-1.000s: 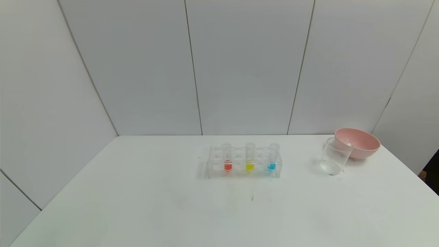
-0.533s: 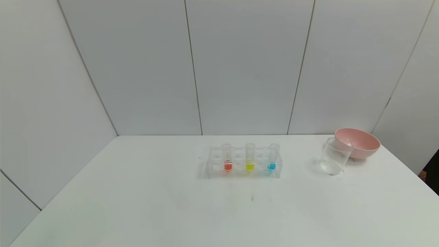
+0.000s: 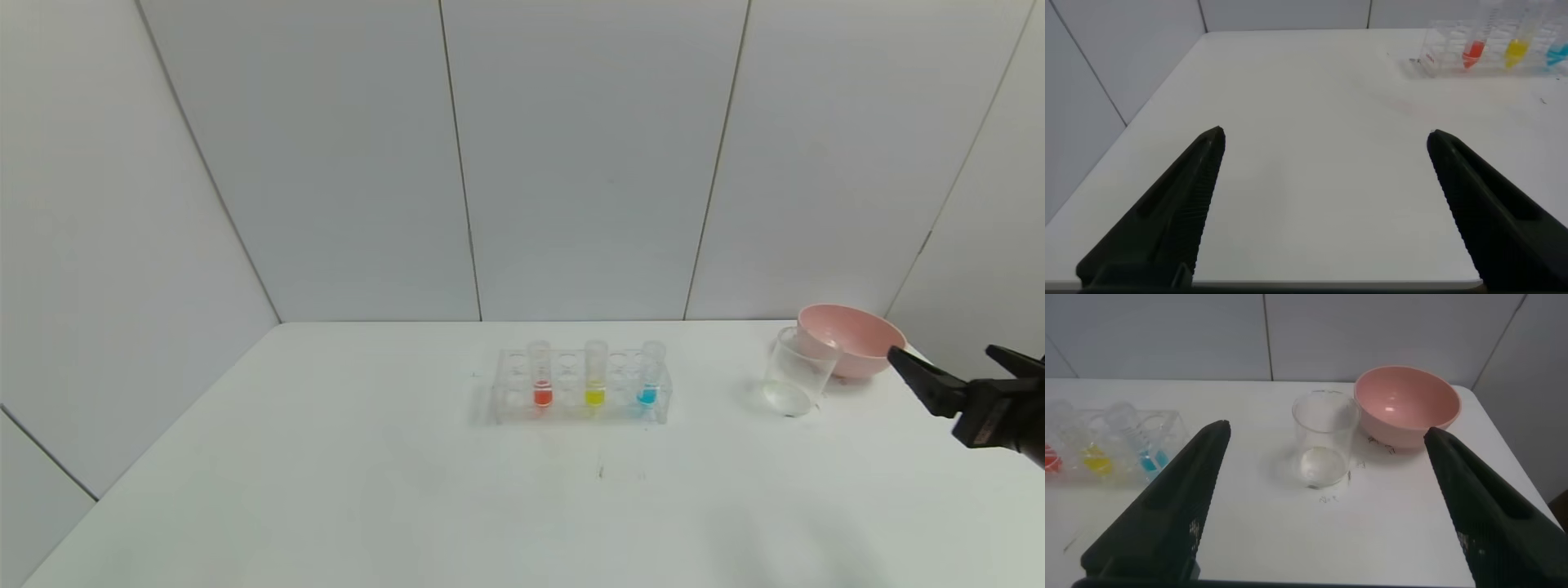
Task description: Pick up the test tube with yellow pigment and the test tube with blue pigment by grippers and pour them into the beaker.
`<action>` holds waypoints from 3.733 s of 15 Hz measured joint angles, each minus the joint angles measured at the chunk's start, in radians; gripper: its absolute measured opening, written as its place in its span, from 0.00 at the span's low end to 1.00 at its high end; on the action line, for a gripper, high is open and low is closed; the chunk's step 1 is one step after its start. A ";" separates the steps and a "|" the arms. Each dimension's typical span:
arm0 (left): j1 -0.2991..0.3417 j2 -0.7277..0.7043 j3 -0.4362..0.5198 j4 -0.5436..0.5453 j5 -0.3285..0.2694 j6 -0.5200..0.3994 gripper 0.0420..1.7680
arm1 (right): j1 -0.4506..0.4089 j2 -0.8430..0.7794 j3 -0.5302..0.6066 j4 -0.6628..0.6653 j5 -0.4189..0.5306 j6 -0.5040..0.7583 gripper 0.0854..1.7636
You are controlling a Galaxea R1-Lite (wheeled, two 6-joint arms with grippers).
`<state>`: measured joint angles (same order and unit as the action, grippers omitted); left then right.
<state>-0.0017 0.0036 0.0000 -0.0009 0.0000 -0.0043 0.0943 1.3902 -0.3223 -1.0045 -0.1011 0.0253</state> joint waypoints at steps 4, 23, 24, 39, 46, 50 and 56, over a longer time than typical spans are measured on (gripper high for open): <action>0.000 0.000 0.000 0.000 0.000 0.000 1.00 | 0.228 0.168 -0.118 -0.042 -0.233 0.004 0.97; 0.000 0.000 0.000 0.000 0.000 0.000 1.00 | 0.712 0.775 -0.668 -0.015 -0.599 0.124 0.97; 0.000 0.000 0.000 0.000 0.000 0.000 1.00 | 0.708 0.792 -0.686 -0.014 -0.598 0.124 0.97; 0.000 0.000 0.000 0.000 0.000 0.000 1.00 | 0.607 1.010 -1.042 0.121 -0.576 0.116 0.97; 0.000 0.000 0.000 0.000 0.000 0.000 1.00 | 0.604 1.041 -1.082 0.136 -0.562 0.109 0.74; 0.000 0.000 0.000 0.000 0.000 0.000 1.00 | 0.602 1.041 -1.074 0.136 -0.561 0.109 0.44; 0.000 0.000 0.000 0.000 0.000 0.000 1.00 | 0.600 1.026 -1.063 0.134 -0.562 0.110 0.31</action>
<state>-0.0017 0.0036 0.0000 -0.0013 0.0000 -0.0043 0.6945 2.4160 -1.3855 -0.8704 -0.6630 0.1351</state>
